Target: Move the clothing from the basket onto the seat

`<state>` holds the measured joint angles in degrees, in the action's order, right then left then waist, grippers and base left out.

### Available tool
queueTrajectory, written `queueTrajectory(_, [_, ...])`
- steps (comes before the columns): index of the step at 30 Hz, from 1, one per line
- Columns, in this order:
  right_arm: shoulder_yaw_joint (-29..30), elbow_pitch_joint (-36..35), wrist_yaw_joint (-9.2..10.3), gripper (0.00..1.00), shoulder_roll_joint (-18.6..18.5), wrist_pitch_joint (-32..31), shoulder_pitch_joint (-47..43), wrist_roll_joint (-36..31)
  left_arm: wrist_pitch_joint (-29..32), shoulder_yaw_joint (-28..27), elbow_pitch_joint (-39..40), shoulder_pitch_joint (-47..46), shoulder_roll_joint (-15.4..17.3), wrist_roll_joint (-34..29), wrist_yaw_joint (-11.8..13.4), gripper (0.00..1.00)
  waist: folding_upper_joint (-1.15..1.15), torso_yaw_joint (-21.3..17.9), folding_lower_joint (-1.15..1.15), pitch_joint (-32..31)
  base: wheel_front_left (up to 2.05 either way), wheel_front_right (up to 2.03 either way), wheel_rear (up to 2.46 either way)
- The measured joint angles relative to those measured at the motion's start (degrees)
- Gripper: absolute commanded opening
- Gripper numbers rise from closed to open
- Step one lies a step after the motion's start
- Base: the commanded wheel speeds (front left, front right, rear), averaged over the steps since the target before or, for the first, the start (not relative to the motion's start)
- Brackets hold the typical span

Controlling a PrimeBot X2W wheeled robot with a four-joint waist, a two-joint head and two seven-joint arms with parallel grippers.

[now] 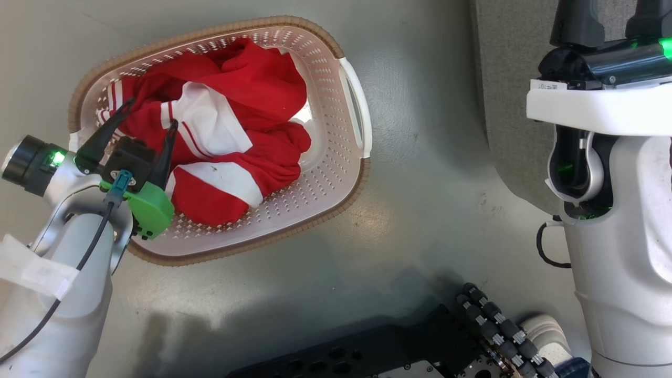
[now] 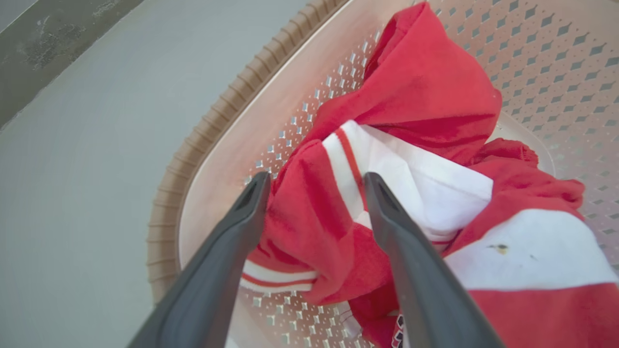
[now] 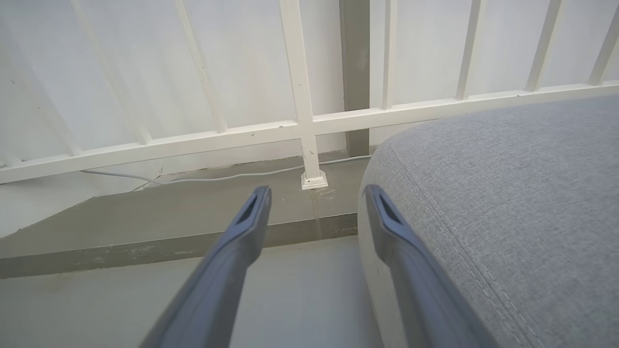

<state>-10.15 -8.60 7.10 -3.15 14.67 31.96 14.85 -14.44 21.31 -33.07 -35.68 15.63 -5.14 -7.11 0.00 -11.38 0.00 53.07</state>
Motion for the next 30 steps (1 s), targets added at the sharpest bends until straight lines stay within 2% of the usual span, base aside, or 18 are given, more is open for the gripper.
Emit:
queueTrajectory(2, [-0.1, 0.0, 0.01, 1.0, 0.0, 0.0, 0.4, 0.4, 0.0, 0.9, -1.5, -0.7, 0.2, -0.3, 0.0, 1.0, 0.0, -0.3, 0.0, 0.2, 0.0, 0.0, 0.0])
queueTrajectory(3, [-0.1, 0.0, 0.04, 1.0, 0.0, 0.0, 0.4, 0.4, 0.1, 1.2, -1.9, -0.8, 0.2, -0.4, 0.0, 0.88, 0.0, -0.4, 0.0, 0.2, 0.0, 0.0, 0.0])
queueTrajectory(4, [-0.1, 0.1, 0.05, 1.0, 0.0, 0.0, 0.4, 0.5, 0.2, 1.4, -2.3, -0.8, 0.2, -0.6, 0.0, 0.53, 0.0, -0.5, 0.0, 0.3, 0.0, 0.0, 0.0])
queueTrajectory(5, [-0.1, 0.1, 0.05, 1.0, 0.0, 0.0, 0.4, 0.7, 0.3, 1.6, -2.7, -0.8, 0.3, -0.7, 0.0, 0.36, 0.0, -0.6, 0.0, 0.3, 0.0, 0.0, 0.0])
queueTrajectory(6, [-0.1, 0.1, 0.05, 1.0, 0.0, 0.0, 0.4, 1.0, 0.3, 2.0, -3.2, -0.8, 0.3, -0.7, 0.0, 0.04, 0.0, -0.7, 0.0, 0.4, 0.0, 0.0, 0.0])
queueTrajectory(7, [-0.1, 0.1, 0.05, 1.0, 0.0, 0.0, 0.4, 1.0, 0.3, 2.3, -3.5, -0.9, 0.3, -0.7, 0.0, 0.0, 0.0, -0.8, 0.0, 0.4, 0.0, 0.0, 0.0])
queueTrajectory(16, [0.6, 1.1, 0.05, 1.0, 0.0, 0.0, 0.5, 1.2, 0.2, 3.8, -4.2, -1.9, -0.9, -0.1, 0.0, 0.0, 0.0, -0.6, 0.0, -0.6, 0.0, 0.0, 0.0])
queueTrajectory(21, [0.9, 2.0, 0.05, 1.0, 0.0, 0.0, 0.5, 1.2, 0.2, 4.6, -4.0, -1.9, -2.8, 1.7, 0.0, 0.0, 0.0, -0.3, 0.0, -1.8, 0.0, 0.0, 0.0])
queueTrajectory(24, [1.0, 3.5, 0.07, 1.0, 0.0, 0.0, 0.4, 0.8, 0.0, 5.0, -3.0, -1.9, -5.1, 4.3, 0.0, 0.0, 0.0, 0.3, 0.0, -3.4, 0.0, 0.0, 0.0])
queueTrajectory(30, [1.2, 5.7, 0.07, 1.0, 0.0, 0.0, 0.0, -0.5, 0.0, 6.4, -0.6, -1.9, -6.5, 6.4, 0.0, 0.0, 0.0, 1.3, 0.0, -5.9, 0.0, 0.0, 0.0])
